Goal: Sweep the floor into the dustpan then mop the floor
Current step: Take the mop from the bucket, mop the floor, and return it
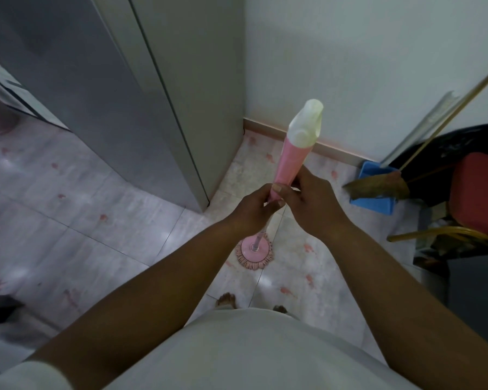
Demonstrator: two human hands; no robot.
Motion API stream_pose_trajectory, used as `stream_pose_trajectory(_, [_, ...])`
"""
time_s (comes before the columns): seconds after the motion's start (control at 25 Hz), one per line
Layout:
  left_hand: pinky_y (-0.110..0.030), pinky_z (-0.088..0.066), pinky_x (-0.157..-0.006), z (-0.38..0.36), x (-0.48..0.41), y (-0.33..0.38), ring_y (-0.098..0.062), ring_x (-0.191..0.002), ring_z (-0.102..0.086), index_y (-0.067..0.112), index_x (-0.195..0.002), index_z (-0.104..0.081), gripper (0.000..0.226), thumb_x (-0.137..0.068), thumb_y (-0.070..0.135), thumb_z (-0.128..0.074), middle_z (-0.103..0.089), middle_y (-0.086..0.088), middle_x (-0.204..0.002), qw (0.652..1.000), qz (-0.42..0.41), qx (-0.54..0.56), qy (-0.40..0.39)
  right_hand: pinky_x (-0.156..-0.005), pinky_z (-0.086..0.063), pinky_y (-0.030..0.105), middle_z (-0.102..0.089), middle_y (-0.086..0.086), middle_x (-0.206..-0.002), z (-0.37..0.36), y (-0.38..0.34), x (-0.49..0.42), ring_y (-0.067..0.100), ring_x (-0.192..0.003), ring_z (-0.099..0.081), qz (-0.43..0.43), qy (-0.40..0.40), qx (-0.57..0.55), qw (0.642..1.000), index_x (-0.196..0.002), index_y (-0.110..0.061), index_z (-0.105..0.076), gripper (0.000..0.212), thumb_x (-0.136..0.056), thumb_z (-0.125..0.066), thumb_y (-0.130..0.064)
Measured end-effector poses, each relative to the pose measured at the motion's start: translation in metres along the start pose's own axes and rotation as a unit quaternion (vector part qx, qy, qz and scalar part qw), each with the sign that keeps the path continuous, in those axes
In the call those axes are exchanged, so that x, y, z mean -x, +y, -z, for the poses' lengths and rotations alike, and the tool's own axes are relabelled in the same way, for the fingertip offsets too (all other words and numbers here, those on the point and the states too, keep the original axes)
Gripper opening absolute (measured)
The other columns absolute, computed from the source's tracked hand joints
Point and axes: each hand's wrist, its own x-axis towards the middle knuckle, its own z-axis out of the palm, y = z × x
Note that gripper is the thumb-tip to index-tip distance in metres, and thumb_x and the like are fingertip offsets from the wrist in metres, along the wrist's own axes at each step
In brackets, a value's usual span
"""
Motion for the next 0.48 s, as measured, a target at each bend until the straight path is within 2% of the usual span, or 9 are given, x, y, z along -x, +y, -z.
stream_pose_trajectory(0.08, [-0.013,-0.041,-0.079,0.0,0.0,-0.002,-0.007,-0.105,-0.055,0.022,-0.131,-0.051,0.033,-0.099,0.029,-0.05,-0.062,0.006,-0.119,1.0,-0.018,-0.015,0.003,-0.072,-0.034,-0.004,-0.068,0.002,-0.114,-0.004,0.001,0.002,0.014,-0.102,-0.064,0.006,0.009,0.003,1.0,-0.123,-0.012,-0.054,0.037,-0.094,-0.057,-0.036])
stream_pose_trajectory(0.28, [-0.034,-0.051,-0.093,-0.002,0.003,-0.012,-0.017,-0.11,-0.059,0.015,-0.133,-0.05,0.035,-0.1,0.028,-0.048,-0.063,-0.004,-0.121,0.997,-0.069,-0.032,-0.007,-0.071,-0.036,-0.007,-0.066,-0.008,-0.109,-0.008,0.001,0.01,0.001,-0.098,-0.059,-0.014,0.023,-0.005,1.0,-0.122,-0.016,-0.055,0.039,-0.091,-0.06,-0.04])
stream_pose_trajectory(0.48, [-0.024,-0.048,-0.09,-0.011,0.011,-0.023,-0.015,-0.111,-0.058,0.016,-0.133,-0.049,0.038,-0.099,0.032,-0.05,-0.06,-0.004,-0.125,0.994,-0.094,-0.019,-0.044,-0.084,-0.043,0.005,-0.067,-0.007,-0.113,-0.012,0.001,0.034,-0.001,-0.099,-0.059,-0.052,0.052,-0.011,0.997,-0.124,-0.016,-0.059,0.041,-0.088,-0.066,-0.035])
